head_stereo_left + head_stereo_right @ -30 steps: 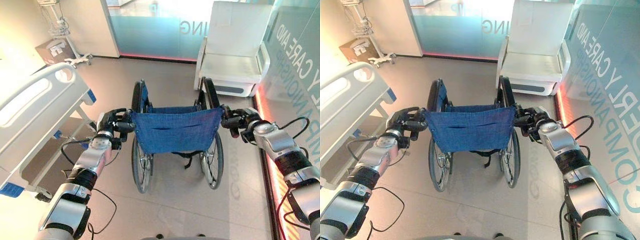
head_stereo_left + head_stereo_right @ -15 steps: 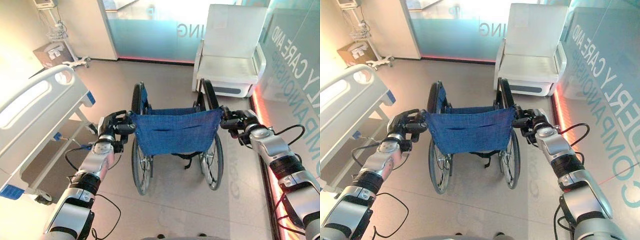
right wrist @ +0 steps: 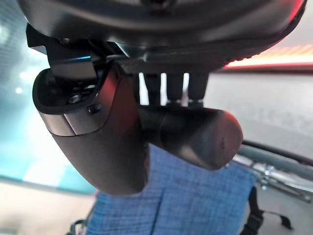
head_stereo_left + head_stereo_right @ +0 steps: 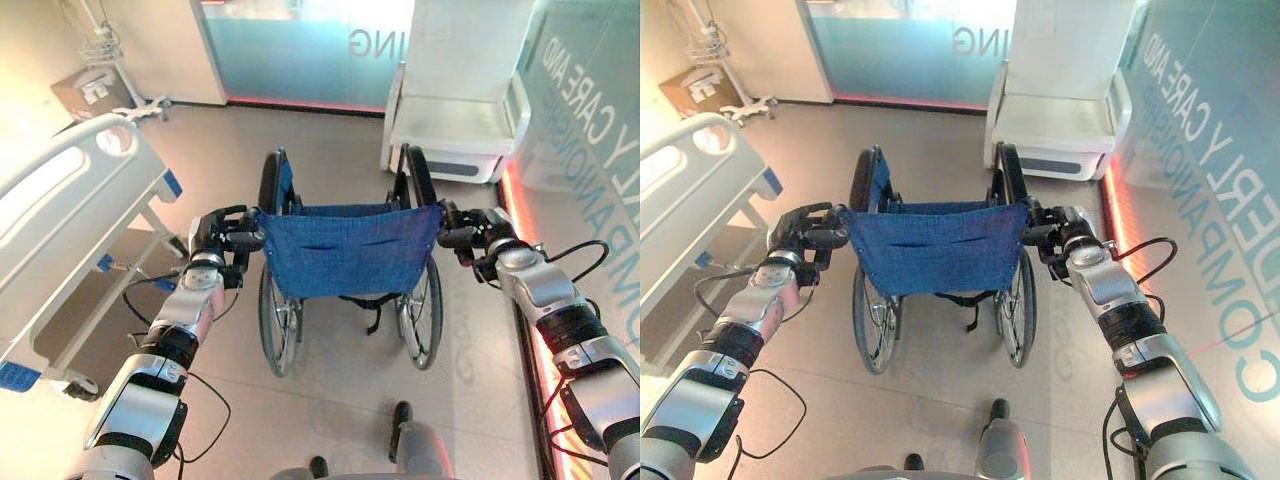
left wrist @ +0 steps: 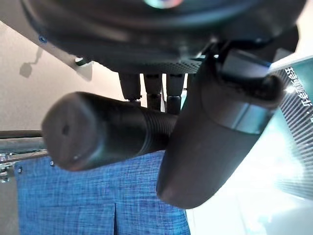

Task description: Push the wheelchair next to the bed

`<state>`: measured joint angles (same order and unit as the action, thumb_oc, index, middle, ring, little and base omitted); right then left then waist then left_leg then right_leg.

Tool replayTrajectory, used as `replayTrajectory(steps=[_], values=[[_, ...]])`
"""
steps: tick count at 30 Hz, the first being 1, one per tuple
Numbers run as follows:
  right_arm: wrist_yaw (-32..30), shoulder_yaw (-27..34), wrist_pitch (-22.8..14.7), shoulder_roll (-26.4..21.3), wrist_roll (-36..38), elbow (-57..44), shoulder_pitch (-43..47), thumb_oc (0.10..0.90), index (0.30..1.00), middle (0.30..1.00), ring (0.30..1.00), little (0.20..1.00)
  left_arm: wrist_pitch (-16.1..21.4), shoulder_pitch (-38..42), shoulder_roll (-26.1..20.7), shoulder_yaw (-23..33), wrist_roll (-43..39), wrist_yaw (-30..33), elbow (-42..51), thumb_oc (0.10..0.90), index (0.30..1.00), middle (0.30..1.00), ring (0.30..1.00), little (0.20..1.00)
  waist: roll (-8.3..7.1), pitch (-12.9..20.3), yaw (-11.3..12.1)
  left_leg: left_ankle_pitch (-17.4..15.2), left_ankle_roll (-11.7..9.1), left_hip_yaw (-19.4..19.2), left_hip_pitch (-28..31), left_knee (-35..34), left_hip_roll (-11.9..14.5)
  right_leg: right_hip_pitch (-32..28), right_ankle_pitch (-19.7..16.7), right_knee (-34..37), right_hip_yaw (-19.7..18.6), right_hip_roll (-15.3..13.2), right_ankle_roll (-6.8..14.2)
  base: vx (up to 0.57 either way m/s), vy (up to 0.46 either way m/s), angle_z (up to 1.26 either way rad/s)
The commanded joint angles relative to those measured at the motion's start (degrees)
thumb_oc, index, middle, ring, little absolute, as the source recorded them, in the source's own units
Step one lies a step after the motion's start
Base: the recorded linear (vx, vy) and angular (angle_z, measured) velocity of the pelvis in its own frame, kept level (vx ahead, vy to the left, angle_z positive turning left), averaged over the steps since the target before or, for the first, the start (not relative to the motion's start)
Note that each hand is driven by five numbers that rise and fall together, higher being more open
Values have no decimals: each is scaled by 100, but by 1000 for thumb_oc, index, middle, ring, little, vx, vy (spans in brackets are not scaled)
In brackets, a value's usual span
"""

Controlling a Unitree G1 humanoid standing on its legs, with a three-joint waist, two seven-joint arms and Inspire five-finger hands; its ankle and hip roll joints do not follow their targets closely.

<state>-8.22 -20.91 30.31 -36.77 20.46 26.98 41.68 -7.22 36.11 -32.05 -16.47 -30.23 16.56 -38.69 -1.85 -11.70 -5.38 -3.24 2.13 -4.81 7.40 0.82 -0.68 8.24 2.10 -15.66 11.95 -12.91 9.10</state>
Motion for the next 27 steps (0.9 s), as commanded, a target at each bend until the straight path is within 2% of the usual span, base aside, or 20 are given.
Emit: replayTrajectory(steps=[1, 2, 4, 6, 7, 9, 10, 11, 13, 14, 15, 17, 18, 20, 22, 23, 24, 25, 27], values=[[661, -680, 5, -427, -353, 473, 261, 400, 300, 300, 300, 300, -122, 57, -113, -508, 116, -537, 77, 400, 300, 300, 300, 300, -39, 269, 161, -724, -402, -333, 413, 1650, 119, -96, -769, 1007, 44, 359, -294, 299, -309, 45], [694, -731, 6, -483, -307, 479, 326, 400, 300, 300, 300, 300, -179, 98, -153, -514, -2, -535, 38, 400, 300, 300, 300, 300, -60, 302, 164, -490, -480, -339, 305, 1981, 222, -198, -679, 1061, 89, 445, -402, 318, -328, 38], [762, -755, -8, -547, -324, 502, 370, 400, 300, 300, 300, 300, -191, 149, -177, -510, -118, -561, -29, 400, 300, 300, 300, 300, -86, 350, 143, -254, -559, -402, 214, 2321, 325, -278, -584, 1114, 146, 534, -524, 247, -235, 14], [801, -786, -124, -681, -315, 615, 407, 400, 300, 300, 300, 300, -43, 221, -160, -560, -358, -527, -137, 400, 300, 300, 300, 300, -102, 388, 160, 249, -735, -452, -112, 3045, 450, -489, -334, 1145, 353, 731, -775, 322, -276, 10], [775, -793, -144, -690, -299, 661, 422, 400, 300, 300, 300, 300, -21, 257, -159, -567, -420, -551, -151, 400, 300, 300, 300, 300, -126, 370, 193, 349, -748, -501, -329, 3217, 494, -599, -275, 1169, 401, 767, -827, 230, -189, 19], [698, -794, -147, -671, -280, 718, 444, 400, 300, 300, 300, 300, 67, 305, -113, -575, -353, -590, -161, 400, 300, 300, 300, 300, -183, 235, 311, 196, -622, -568, -779, 3095, 471, -828, -163, 1139, 408, 783, -828, 248, -131, 9], [671, -820, -174, -640, -275, 773, 476, 400, 300, 300, 300, 300, 100, 317, -106, -583, -332, -595, -170, 400, 300, 300, 300, 300, -185, 185, 358, 129, -569, -576, -860, 2975, 395, -892, -123, 1112, 379, 797, -809, 407, -111, 19], [629, -882, -195, -540, -234, 898, 608, 400, 300, 300, 300, 300, 180, 307, -91, -553, -272, -597, -164, 400, 300, 300, 300, 300, -142, 74, 483, 92, -498, -658, -962, 2326, 275, -1100, 3, 1071, 299, 913, -759, 369, -59, 7], [539, -933, -141, -478, -136, 892, 685, 400, 300, 300, 300, 300, 218, 286, -97, -517, -255, -603, -138, 400, 300, 300, 300, 300, -97, 3, 568, 228, -511, -694, -1080, 1866, 236, -1262, 85, 1084, 258, 1018, -750, 369, -26, -6], [387, -968, -86, -374, -52, 780, 683, 400, 300, 300, 300, 300, 289, 213, -100, -472, -260, -565, -68, 400, 300, 300, 300, 300, 10, -70, 718, 691, -629, -592, -1405, 1096, 219, -1492, 203, 1132, 184, 1212, -755, 341, 9, 1], [374, -971, -83, -363, -50, 749, 670, 400, 300, 300, 300, 300, 302, 191, -93, -457, -253, -543, -45, 400, 300, 300, 300, 300, 25, -68, 744, 792, -645, -570, -1479, 982, 245, -1518, 210, 1155, 161, 1237, -759, 474, 41, -9], [387, -958, -59, -340, -117, 517, 555, 400, 300, 300, 300, 300, 372, -30, -75, -310, -174, -438, 127, 400, 300, 300, 300, 300, 144, -79, 895, 1294, -764, -384, -1695, 178, 400, -1731, 347, 1191, 64, 1354, -759, 490, 110, -29], [496, -920, -74, -363, -282, 378, 437, 400, 300, 300, 300, 300, 408, -236, -104, -155, -123, -390, 284, 400, 300, 300, 300, 300, 179, -94, 991, 1442, -785, -235, -1694, -258, 453, -1896, 505, 1125, -1, 1335, -746, 597, 179, -62], [692, -857, -115, -440, -444, 267, 307, 400, 300, 300, 300, 300, 413, -445, -139, 39, -55, -409, 421, 400, 300, 300, 300, 300, 242, -51, 1031, 1432, -742, -337, -1694, -291, 566, -1983, 708, 993, -17, 1324, -764, 480, 180, -70], [773, -778, -245, -467, -484, 280, 132, 400, 300, 300, 300, 300, 321, -544, -192, 153, 51, -488, 505, 400, 300, 300, 300, 300, 269, 52, 1061, 1164, -593, -509, -1673, 83, 555, -2024, 1021, 655, 108, 1208, -741, 515, 214, -68], [806, -723, -293, -404, -518, 315, 19, 400, 300, 300, 300, 300, 271, -548, -214, 129, 46, -491, 490, 400, 300, 300, 300, 300, 198, 89, 1110, 820, -490, -403, -1815, 598, 404, -2069, 1154, 457, 116, 1056, -692, 448, 173, -45], [852, -703, -297, -369, -521, 322, -36, 400, 300, 300, 300, 300, 262, -564, -213, 128, 75, -507, 484, 400, 300, 300, 300, 300, 176, 100, 1133, 731, -495, -371, -1881, 786, 379, -2085, 1177, 405, 123, 1008, -678, 494, 202, -38], [848, -661, -292, -343, -440, 270, -148, 400, 300, 300, 300, 300, 248, -615, -224, 174, 177, -548, 505, 400, 300, 300, 300, 300, 137, 130, 1145, 563, -408, -462, -1857, 964, 358, -2095, 1227, 271, 170, 892, -620, 450, 212, -32], [675, -541, -344, -251, -345, 150, -404, 400, 300, 300, 300, 300, 222, -719, -274, 198, 270, -533, 612, 400, 300, 300, 300, 300, 79, 190, 1146, 485, -295, -546, -1700, 905, 239, -2105, 1128, -72, 251, 722, -467, 493, 283, -34]])
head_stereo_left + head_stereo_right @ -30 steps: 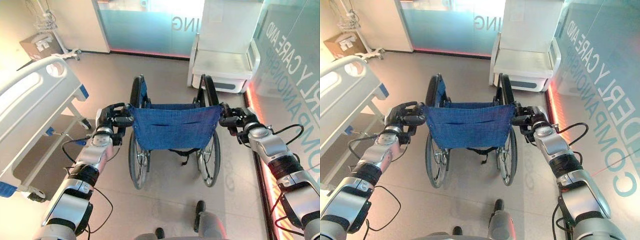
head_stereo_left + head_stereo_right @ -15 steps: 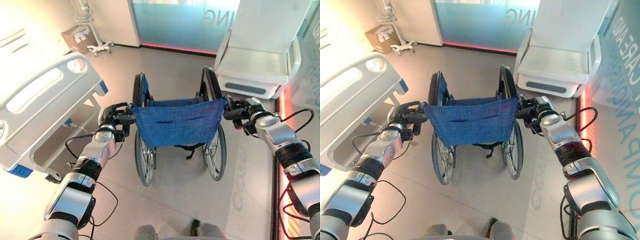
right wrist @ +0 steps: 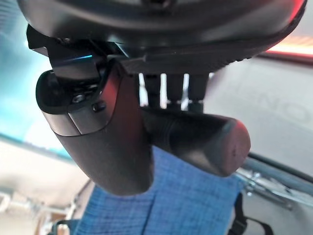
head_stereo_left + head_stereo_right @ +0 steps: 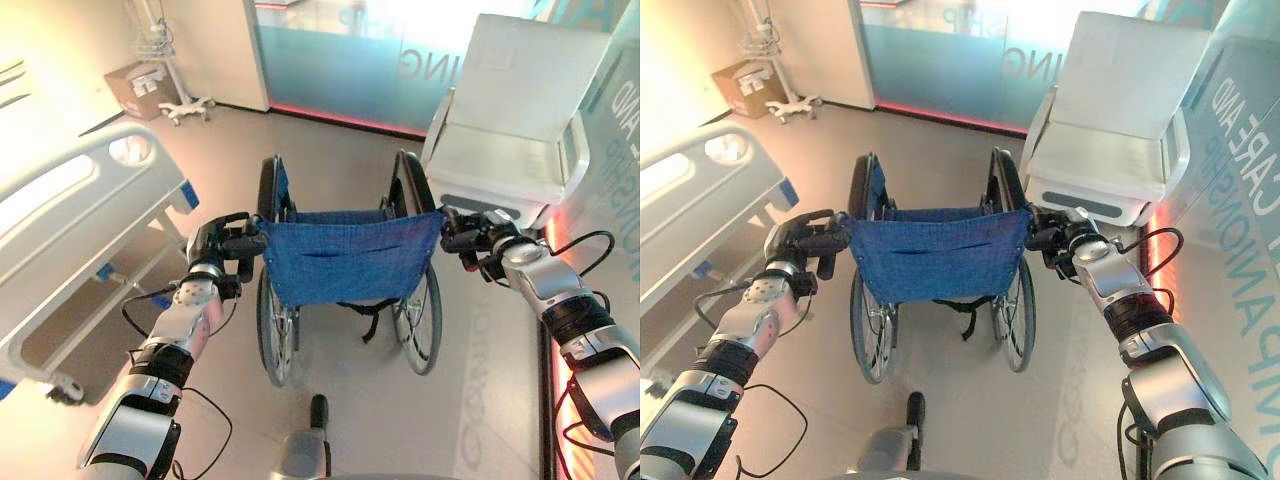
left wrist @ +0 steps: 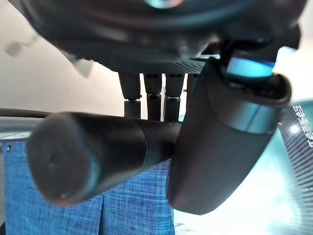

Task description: Push the wheelchair next to the bed

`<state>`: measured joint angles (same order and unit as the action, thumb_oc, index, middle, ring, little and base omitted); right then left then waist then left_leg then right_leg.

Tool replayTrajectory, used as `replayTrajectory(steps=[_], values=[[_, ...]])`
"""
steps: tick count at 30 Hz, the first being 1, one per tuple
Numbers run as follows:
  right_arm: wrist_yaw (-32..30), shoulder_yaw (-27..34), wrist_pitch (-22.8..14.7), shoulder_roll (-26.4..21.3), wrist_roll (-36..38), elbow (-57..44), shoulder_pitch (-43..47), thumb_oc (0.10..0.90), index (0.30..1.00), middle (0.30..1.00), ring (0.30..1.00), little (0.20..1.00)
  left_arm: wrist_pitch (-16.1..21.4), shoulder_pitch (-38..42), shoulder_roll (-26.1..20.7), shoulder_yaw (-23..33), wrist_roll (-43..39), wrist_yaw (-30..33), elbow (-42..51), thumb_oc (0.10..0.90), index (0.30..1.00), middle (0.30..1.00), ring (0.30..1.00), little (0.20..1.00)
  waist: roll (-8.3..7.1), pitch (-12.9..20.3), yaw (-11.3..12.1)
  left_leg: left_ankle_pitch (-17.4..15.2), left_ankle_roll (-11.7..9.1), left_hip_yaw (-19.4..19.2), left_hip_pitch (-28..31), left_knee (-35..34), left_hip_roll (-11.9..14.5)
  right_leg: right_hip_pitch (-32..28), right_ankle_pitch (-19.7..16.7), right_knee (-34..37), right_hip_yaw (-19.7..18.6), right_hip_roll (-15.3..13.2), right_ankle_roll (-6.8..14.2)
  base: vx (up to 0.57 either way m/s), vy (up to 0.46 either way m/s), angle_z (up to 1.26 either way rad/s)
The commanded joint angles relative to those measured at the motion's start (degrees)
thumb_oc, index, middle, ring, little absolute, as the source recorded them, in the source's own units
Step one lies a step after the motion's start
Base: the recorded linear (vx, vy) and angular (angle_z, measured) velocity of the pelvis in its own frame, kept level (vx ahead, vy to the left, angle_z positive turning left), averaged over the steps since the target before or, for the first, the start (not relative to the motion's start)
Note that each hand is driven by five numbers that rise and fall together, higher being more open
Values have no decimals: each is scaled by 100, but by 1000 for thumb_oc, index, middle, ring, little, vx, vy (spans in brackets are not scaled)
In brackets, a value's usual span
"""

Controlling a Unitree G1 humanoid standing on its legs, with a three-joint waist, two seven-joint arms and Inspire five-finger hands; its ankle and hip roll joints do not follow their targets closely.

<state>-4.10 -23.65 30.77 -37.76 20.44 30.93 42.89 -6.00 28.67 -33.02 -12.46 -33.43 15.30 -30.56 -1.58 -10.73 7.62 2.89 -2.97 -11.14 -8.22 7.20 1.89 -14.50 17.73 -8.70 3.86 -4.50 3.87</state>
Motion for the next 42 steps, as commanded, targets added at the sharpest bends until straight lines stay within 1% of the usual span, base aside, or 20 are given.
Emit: replayTrajectory(steps=[1, 4, 8, 11, 15, 17, 21, 24, 25, 26, 28, 29, 30, 32, 33, 34, 35, 37, 39, 42], values=[[224, -188, -415, -74, -346, -292, -671, 400, 300, 300, 300, 300, 61, -17, -225, -202, 625, -387, -126, 400, 300, 300, 300, 300, 20, 145, -149, -151, 293, 90, -47, 174, -149, 187, -635, -1063, 1041, -216, 182, 474, 326, -46], [126, 100, -546, 74, -572, -475, -1205, 400, 300, 300, 300, 300, 53, -153, -265, -246, 780, -260, 123, 400, 300, 300, 300, 300, 14, 277, -154, -167, 483, -22, 146, -127, -387, 335, -1283, -1970, 1061, -392, 418, 392, 273, -39], [57, 248, -707, 139, -533, -587, -1487, 400, 300, 300, 300, 300, 37, -304, -252, -237, 868, -137, 335, 400, 300, 300, 300, 300, 95, 289, -245, -250, 555, -12, 531, -348, -504, 1090, -1820, -2483, 1068, -517, 411, 340, 176, -11], [-51, 168, -696, 216, -379, -527, -1309, 400, 300, 300, 300, 300, 157, -193, -151, -268, 872, -105, 181, 400, 300, 300, 300, 300, 201, 164, -421, -367, 525, 34, 833, -333, -502, 1765, -1748, -1661, 1203, -391, 235, 365, 32, 11], [-121, 101, -697, 206, -351, -467, -1169, 400, 300, 300, 300, 300, 236, -40, -147, -255, 780, -215, -26, 400, 300, 300, 300, 300, 66, 4, -702, -858, 563, 270, 1273, -237, -770, 2425, -2549, -288, 1083, -543, 401, 432, -77, 26], [-133, 120, -642, 183, -479, -528, -1171, 400, 300, 300, 300, 300, 298, 52, -126, -287, 661, -235, -147, 400, 300, 300, 300, 300, 2, -6, -811, -1079, 580, 414, 1379, -125, -891, 2572, -2748, 359, 984, -611, 486, 542, -143, 67], [-117, 149, -360, 57, -591, -583, -989, 400, 300, 300, 300, 300, 280, 155, -44, -304, 560, -351, -245, 400, 300, 300, 300, 300, -88, 70, -942, -1644, 650, 447, 1428, 470, -873, 2549, -2741, 444, 750, -644, 491, 480, -203, 43], [48, 164, -286, -84, -703, -461, -886, 400, 300, 300, 300, 300, 168, 139, 60, -296, 444, -210, -255, 400, 300, 300, 300, 300, -155, 273, -1032, -1887, 473, 532, 1723, 959, -623, 2521, -2620, 307, 644, -570, 419, 489, -278, 41], [88, 140, -261, -93, -719, -433, -878, 400, 300, 300, 300, 300, 123, 113, 101, -295, 454, -203, -239, 400, 300, 300, 300, 300, -125, 328, -1044, -1700, 357, 624, 1791, 1084, -527, 2484, -2546, 285, 614, -476, 356, 511, -332, 57], [175, 80, -280, -151, -774, -383, -851, 400, 300, 300, 300, 300, 54, 62, 146, -302, 529, -121, -163, 400, 300, 300, 300, 300, -127, 394, -1037, -1108, 122, 630, 1704, 1518, -317, 2324, -2461, 392, 682, -360, 216, 361, -272, 65], [259, 25, -363, -272, -880, -248, -773, 400, 300, 300, 300, 300, 15, 16, 207, -324, 633, 4, -70, 400, 300, 300, 300, 300, -138, 423, -1002, -613, -63, 411, 1492, 2278, 2, 2080, -2249, 430, 897, -254, -1, 362, -279, 62], [260, 21, -371, -278, -881, -235, -765, 400, 300, 300, 300, 300, 20, 14, 209, -329, 628, 13, -68, 400, 300, 300, 300, 300, -158, 438, -1008, -564, -69, 410, 1460, 2301, -4, 2081, -2245, 437, 901, -264, -14, 418, -293, 34], [315, -2, -458, -406, -963, -83, -728, 400, 300, 300, 300, 300, 98, -41, 226, -373, 550, 23, -8, 400, 300, 300, 300, 300, -173, 407, -929, -225, -178, 421, 1064, 2927, 44, 1820, -2070, 487, 997, -137, -187, 253, -174, 7], [312, 10, -512, -477, -963, 56, -703, 400, 300, 300, 300, 300, 157, -61, 239, -405, 544, -38, 17, 400, 300, 300, 300, 300, -227, 337, -844, -122, -157, 345, 571, 2990, 117, 1591, -1936, 507, 1060, -112, -258, 399, -206, 12], [291, -1, -568, -485, -992, 240, -630, 400, 300, 300, 300, 300, 248, -63, 249, -447, 570, -93, 26, 400, 300, 300, 300, 300, -242, 161, -672, -194, -71, 333, 52, 2798, 6, 1232, -1789, 524, 1032, -71, -247, 562, -139, 16], [290, -83, -601, -457, -994, 336, -506, 400, 300, 300, 300, 300, 342, -163, 268, -390, 645, -67, 50, 400, 300, 300, 300, 300, -152, 67, -519, -282, -3, 375, 92, 1979, -177, 1095, -1658, 471, 938, 71, -185, 457, -50, 11], [301, -105, -599, -453, -997, 360, -468, 400, 300, 300, 300, 300, 364, -194, 272, -366, 663, -66, 58, 400, 300, 300, 300, 300, -141, 69, -495, -251, 14, 371, 96, 1749, -202, 1089, -1635, 468, 917, 102, -179, 470, 21, 7], [224, -179, -552, -390, -943, 395, -387, 400, 300, 300, 300, 300, 440, -330, 250, -290, 602, -111, 109, 400, 300, 300, 300, 300, 42, 18, -302, 359, -114, 458, -139, 382, -149, 858, -1451, 456, 879, 377, -205, 487, 42, -17], [204, -215, -536, -357, -893, 330, -398, 400, 300, 300, 300, 300, 454, -475, 282, -237, 638, -51, 201, 400, 300, 300, 300, 300, 116, -1, -147, 766, -203, 645, -336, -413, -105, 664, -1321, 473, 768, 508, -207, 453, 62, -16], [430, -194, -653, -416, -984, 280, -422, 400, 300, 300, 300, 300, 439, -750, 257, -32, 747, -11, 399, 400, 300, 300, 300, 300, 157, 3, 4, 872, -203, 796, -398, -980, -57, 507, -1082, 341, 664, 530, -199, 482, 139, -40]])
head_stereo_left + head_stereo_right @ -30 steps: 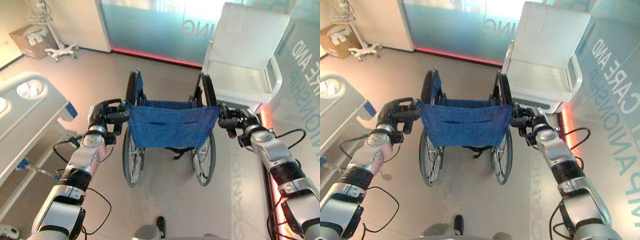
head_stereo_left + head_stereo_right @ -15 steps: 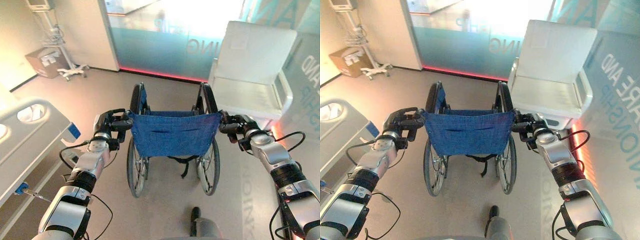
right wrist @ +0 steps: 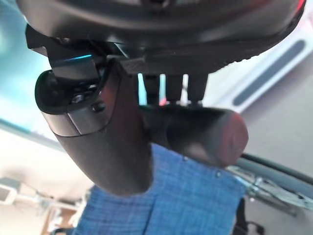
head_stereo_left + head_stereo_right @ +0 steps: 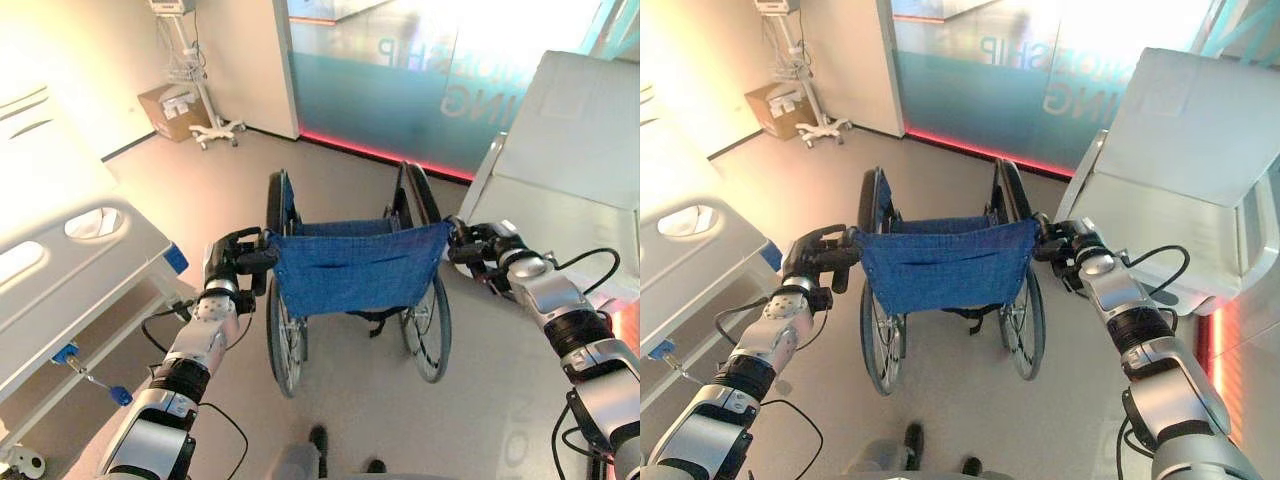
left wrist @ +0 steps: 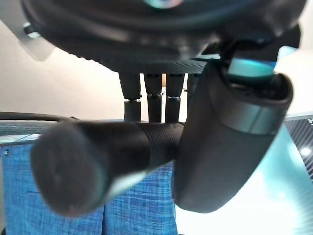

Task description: Push the wheelchair next to the bed

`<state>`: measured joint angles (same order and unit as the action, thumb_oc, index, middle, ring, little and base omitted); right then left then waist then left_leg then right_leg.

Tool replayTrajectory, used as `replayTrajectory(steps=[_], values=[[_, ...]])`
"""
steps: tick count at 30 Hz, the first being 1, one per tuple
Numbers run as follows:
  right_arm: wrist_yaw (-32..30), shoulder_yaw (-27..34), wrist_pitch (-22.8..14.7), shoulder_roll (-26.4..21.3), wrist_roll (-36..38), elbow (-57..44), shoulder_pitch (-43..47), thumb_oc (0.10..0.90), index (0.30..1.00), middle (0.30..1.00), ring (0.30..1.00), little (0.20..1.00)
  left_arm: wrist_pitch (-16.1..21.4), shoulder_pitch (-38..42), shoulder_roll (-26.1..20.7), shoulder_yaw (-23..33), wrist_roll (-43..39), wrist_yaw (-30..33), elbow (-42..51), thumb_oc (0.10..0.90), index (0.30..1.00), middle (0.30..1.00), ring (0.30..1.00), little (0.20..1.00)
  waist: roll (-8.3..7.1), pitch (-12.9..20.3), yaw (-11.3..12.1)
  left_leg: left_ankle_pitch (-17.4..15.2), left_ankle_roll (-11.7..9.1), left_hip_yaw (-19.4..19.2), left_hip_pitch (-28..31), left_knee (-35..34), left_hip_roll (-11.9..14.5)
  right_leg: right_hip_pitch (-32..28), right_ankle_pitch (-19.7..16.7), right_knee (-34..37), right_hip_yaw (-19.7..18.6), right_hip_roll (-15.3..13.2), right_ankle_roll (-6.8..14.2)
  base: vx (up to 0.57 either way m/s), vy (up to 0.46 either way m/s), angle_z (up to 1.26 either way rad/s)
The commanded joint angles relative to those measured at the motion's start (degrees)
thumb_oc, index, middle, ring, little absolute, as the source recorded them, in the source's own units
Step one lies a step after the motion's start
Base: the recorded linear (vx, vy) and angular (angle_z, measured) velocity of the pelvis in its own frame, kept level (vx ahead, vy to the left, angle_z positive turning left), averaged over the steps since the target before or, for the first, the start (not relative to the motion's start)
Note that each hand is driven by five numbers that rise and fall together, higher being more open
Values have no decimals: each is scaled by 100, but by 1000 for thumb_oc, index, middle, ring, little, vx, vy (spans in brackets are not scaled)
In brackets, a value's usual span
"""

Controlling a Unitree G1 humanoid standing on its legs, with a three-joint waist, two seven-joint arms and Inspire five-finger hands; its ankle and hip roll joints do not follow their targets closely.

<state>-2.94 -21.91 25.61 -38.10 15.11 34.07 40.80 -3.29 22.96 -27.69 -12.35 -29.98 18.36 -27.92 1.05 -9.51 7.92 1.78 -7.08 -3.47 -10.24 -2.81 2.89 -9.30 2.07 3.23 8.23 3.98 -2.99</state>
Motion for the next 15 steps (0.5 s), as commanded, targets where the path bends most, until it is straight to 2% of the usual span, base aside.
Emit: replayTrajectory(steps=[1, 2, 3, 5, 7, 8, 9, 10, 12, 13, 15], values=[[460, -358, -245, -433, -499, -70, -219, 400, 300, 300, 300, 300, 150, -244, -373, 115, 407, -349, 180, 400, 300, 300, 300, 300, -63, -88, -11, 846, 285, -188, -184, 222, -132, -19, 699, -1094, 319, -372, 492, 428, 189, -62], [411, -348, -286, -414, -436, -41, -253, 400, 300, 300, 300, 300, 165, -247, -386, 130, 387, -371, 139, 400, 300, 300, 300, 300, -53, -64, -12, 721, 333, -319, -166, 453, -77, 12, 843, -1305, 419, -432, 470, 534, 233, -52], [383, -284, -280, -318, -473, -26, -335, 400, 300, 300, 300, 300, 154, -239, -411, 95, 298, -360, 97, 400, 300, 300, 300, 300, -87, -51, 22, 489, 395, -218, -287, 916, -226, -57, 997, -1494, 447, -527, 485, 464, 193, -40], [466, -243, -227, -211, -519, -40, -441, 400, 300, 300, 300, 300, 123, -265, -396, 136, 315, -404, 103, 400, 300, 300, 300, 300, -136, -17, 99, 248, 499, -224, -297, 1180, -322, -138, 1151, -1735, 510, -694, 587, 456, 191, -27], [447, -140, -238, -126, -603, -127, -660, 400, 300, 300, 300, 300, -15, -332, -415, 178, 493, -420, 208, 400, 300, 300, 300, 300, -200, 109, 165, 192, 734, -460, 103, 820, -375, -127, 729, -2739, 774, -1055, 968, 526, 267, -33], [440, -128, -251, -118, -607, -127, -676, 400, 300, 300, 300, 300, -25, -326, -422, 169, 510, -419, 206, 400, 300, 300, 300, 300, -221, 120, 179, 195, 752, -459, 114, 802, -403, -140, 687, -2790, 772, -1083, 998, 424, 215, -40], [422, -78, -266, -87, -615, -169, -744, 400, 300, 300, 300, 300, -58, -315, -466, 138, 583, -436, 212, 400, 300, 300, 300, 300, -292, 158, 226, 194, 812, -451, 186, 708, -510, -158, 461, -3164, 830, -1221, 1118, 299, 145, -20], [421, -44, -256, -85, -602, -212, -785, 400, 300, 300, 300, 300, -95, -316, -483, 120, 627, -436, 244, 400, 300, 300, 300, 300, -274, 194, 237, 184, 848, -442, 274, 620, -533, -14, 119, -3461, 846, -1277, 1179, 365, 191, -12], [405, -33, -260, -59, -583, -239, -810, 400, 300, 300, 300, 300, -88, -292, -549, 70, 614, -444, 222, 400, 300, 300, 300, 300, -247, 189, 221, 101, 931, -464, 463, 536, -591, 340, -243, -3938, 816, -1452, 1205, 276, 132, -10], [396, -43, -261, -45, -577, -237, -806, 400, 300, 300, 300, 300, -71, -284, -558, 59, 605, -442, 206, 400, 300, 300, 300, 300, -268, 162, 207, 77, 946, -456, 519, 533, -639, 417, -244, -3930, 818, -1504, 1208, 269, 58, -15], [289, -108, -274, 20, -548, -191, -752, 400, 300, 300, 300, 300, -5, -244, -537, 26, 595, -441, 146, 400, 300, 300, 300, 300, -187, 98, 131, -27, 950, -446, 644, 651, -642, 764, -132, -3359, 892, -1390, 1069, 310, -11, -13]])
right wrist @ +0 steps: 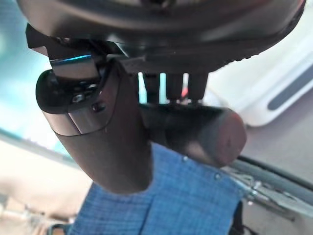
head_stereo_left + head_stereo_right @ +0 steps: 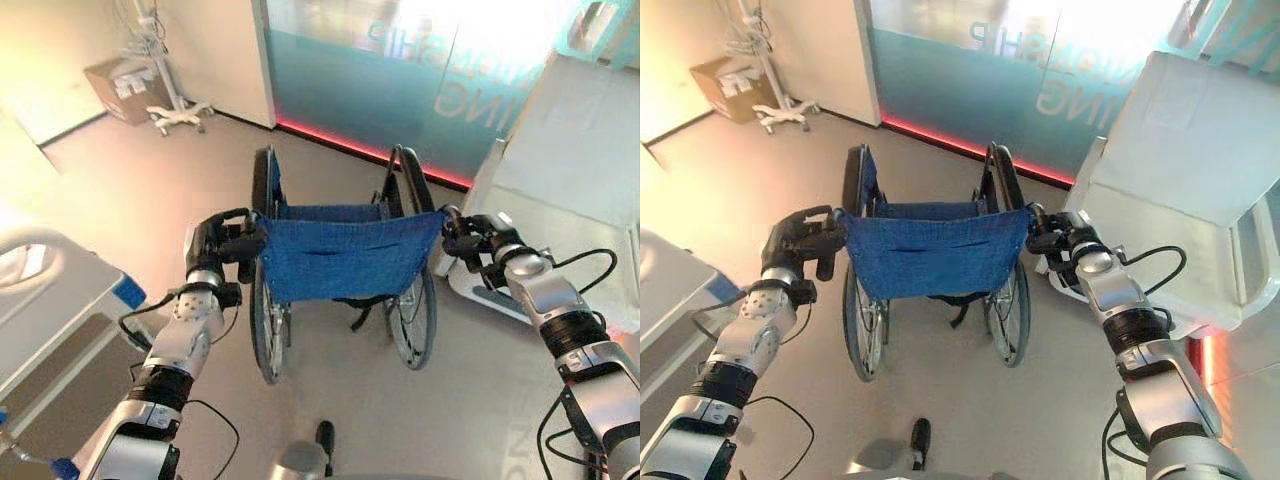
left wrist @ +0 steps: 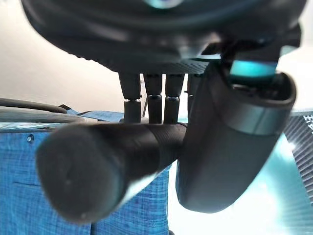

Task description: Push the wheelchair next to the bed

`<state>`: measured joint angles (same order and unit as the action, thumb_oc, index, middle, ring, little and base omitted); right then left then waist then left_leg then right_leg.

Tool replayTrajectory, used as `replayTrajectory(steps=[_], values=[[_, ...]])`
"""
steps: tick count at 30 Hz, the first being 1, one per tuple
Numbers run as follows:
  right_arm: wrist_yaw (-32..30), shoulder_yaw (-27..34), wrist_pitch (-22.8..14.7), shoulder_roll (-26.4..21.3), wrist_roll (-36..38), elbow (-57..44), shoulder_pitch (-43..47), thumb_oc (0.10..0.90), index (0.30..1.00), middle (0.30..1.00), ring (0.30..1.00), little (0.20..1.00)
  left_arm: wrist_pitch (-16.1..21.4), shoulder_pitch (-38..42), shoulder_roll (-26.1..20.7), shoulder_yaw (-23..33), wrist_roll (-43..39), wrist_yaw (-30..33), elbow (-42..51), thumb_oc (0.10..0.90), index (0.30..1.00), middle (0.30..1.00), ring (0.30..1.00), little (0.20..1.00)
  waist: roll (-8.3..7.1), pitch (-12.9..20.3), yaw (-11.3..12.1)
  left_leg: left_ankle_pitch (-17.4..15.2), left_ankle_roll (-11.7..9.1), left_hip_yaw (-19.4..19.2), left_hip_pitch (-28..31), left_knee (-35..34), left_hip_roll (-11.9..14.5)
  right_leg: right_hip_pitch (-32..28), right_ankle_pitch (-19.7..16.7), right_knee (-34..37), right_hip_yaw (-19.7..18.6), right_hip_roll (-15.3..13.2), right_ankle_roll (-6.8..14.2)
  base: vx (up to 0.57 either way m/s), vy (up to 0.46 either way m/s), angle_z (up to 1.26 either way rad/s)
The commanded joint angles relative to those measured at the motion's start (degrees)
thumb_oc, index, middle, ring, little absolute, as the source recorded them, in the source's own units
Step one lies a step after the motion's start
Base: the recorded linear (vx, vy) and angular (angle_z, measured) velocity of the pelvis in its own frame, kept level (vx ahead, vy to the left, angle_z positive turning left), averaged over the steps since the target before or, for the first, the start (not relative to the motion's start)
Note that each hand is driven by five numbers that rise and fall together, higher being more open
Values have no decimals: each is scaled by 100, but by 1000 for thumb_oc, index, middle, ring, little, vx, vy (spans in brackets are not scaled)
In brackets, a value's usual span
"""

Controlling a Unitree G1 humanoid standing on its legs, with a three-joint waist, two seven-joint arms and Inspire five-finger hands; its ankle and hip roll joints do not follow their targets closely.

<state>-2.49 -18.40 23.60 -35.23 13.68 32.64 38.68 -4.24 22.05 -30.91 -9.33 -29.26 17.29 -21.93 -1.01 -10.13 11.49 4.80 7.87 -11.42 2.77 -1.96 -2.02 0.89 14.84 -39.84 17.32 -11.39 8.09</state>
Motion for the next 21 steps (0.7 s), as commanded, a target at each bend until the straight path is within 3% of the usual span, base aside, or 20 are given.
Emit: replayTrajectory(steps=[1, 4, 6, 8, 9, 13, 16, 19, 21], values=[[203, -478, -56, -248, -392, -31, -513, 400, 300, 300, 300, 300, 119, -137, -208, -286, 519, -350, -483, 400, 300, 300, 300, 300, 35, 129, -263, -365, -557, 367, -568, 587, -150, -140, -1416, 1194, 33, 159, -77, 307, -61, 5], [203, -508, -94, -225, -534, 85, -444, 400, 300, 300, 300, 300, 126, -55, -188, -312, 448, -364, -525, 400, 300, 300, 300, 300, 19, -4, -468, -704, -512, 490, -80, 555, -248, 505, -1955, 2044, -14, 7, -55, 329, -97, 11], [298, -569, -111, -275, -722, 149, -403, 400, 300, 300, 300, 300, 144, 51, -118, -349, 312, -359, -608, 400, 300, 300, 300, 300, -65, -35, -637, -968, -504, 708, 76, 623, -388, 770, -2295, 3125, -251, -23, 50, 421, -160, 38], [322, -581, -67, -306, -748, 141, -386, 400, 300, 300, 300, 300, 106, 134, -82, -396, 248, -340, -645, 400, 300, 300, 300, 300, -60, -41, -703, -1090, -486, 850, 131, 673, -419, 830, -2398, 3414, -368, -62, 91, 423, -175, 57], [304, -584, 26, -315, -773, 185, -333, 400, 300, 300, 300, 300, 98, 265, -46, -482, 164, -371, -749, 400, 300, 300, 300, 300, -86, -26, -783, -1288, -468, 979, 189, 812, -439, 899, -2492, 3899, -587, -142, 131, 527, -261, 63], [360, -519, 155, -344, -789, 220, -248, 400, 300, 300, 300, 300, -22, 302, -12, -471, 187, -444, -698, 400, 300, 300, 300, 300, -190, 23, -748, -1641, -452, 1102, 152, 1271, -487, 828, -2511, 3553, -703, -266, 174, 460, -312, 57], [476, -488, 134, -397, -788, 179, -262, 400, 300, 300, 300, 300, -152, 121, 69, -348, 130, -347, -579, 400, 300, 300, 300, 300, -256, 106, -738, -1957, -554, 1087, 219, 1768, -278, 835, -2083, 3009, -566, -122, 134, 477, -388, 35], [541, -537, 39, -481, -843, 92, -297, 400, 300, 300, 300, 300, -197, -79, 131, -282, 179, -286, -460, 400, 300, 300, 300, 300, -276, 146, -772, -1599, -824, 986, 356, 2101, 169, 663, -1828, 2891, -374, 29, -59, 429, -359, 56], [668, -585, -236, -551, -1049, 330, -232, 400, 300, 300, 300, 300, -68, -118, 248, -297, 167, -217, -522, 400, 300, 300, 300, 300, -273, 235, -800, -1101, -1024, 835, 378, 2590, 482, 456, -1654, 3007, -109, 170, -309, 392, -347, 47]])
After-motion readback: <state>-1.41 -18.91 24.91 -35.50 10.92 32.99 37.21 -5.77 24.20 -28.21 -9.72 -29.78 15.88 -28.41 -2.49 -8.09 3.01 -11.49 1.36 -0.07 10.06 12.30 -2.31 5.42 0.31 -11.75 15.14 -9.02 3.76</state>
